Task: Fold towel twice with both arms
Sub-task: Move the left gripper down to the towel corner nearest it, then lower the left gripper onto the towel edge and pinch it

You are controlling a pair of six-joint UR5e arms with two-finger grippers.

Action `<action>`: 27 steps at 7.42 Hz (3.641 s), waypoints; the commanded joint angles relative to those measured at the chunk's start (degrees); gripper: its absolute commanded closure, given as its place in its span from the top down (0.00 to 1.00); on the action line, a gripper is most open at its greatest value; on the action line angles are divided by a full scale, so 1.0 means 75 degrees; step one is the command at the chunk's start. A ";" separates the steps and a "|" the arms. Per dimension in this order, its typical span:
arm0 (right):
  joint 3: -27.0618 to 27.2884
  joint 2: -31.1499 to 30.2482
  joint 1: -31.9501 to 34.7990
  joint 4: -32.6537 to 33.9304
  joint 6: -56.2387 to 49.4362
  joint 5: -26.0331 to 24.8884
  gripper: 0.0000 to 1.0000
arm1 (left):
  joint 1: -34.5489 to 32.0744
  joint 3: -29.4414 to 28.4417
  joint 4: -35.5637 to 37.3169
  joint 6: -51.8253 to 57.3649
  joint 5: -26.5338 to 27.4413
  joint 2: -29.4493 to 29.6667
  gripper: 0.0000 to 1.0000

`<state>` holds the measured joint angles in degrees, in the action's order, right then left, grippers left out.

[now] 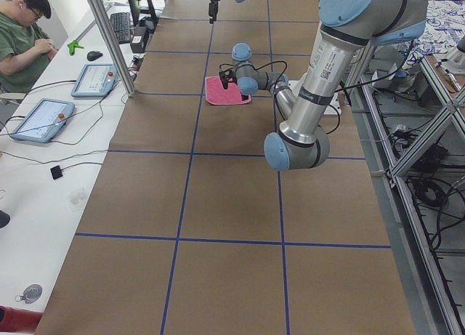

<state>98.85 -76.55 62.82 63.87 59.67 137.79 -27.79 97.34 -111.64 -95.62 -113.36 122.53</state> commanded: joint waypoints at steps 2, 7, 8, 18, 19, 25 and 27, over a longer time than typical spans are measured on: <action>0.0015 -0.0001 -0.0103 -0.0136 0.0189 -0.0079 0.99 | 0.0248 -0.0720 -0.0009 -0.0024 0.0173 0.0433 0.96; -0.0020 0.0011 -0.0091 -0.0136 0.0189 -0.0068 0.99 | 0.0436 -0.0920 -0.0020 -0.0001 0.0162 0.0491 0.75; -0.0020 0.0011 -0.0091 -0.0148 0.0201 -0.0067 0.99 | 0.0436 -0.0966 -0.0020 -0.0001 0.0162 0.0503 0.71; 0.0003 0.0011 -0.0091 -0.0136 0.0201 -0.0067 0.99 | 0.0635 -0.0978 -0.0020 -0.0001 0.0173 0.0491 0.57; 0.0003 0.0011 -0.0091 -0.0136 0.0201 -0.0067 0.99 | 0.0635 -0.0967 -0.0020 -0.0001 0.0173 0.0491 0.57; -0.0009 0.0011 -0.0091 -0.0136 0.0213 -0.0056 0.98 | 0.0623 -0.0908 -0.0020 -0.0013 0.0173 0.0503 0.00; 0.0003 0.0011 -0.0103 -0.0136 0.0224 -0.0021 0.98 | 0.0588 -0.0792 -0.0009 -0.0024 0.0173 0.0515 0.00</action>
<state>98.77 -76.47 62.09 62.84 61.28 137.41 -23.20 90.83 -111.74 -95.76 -112.07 126.32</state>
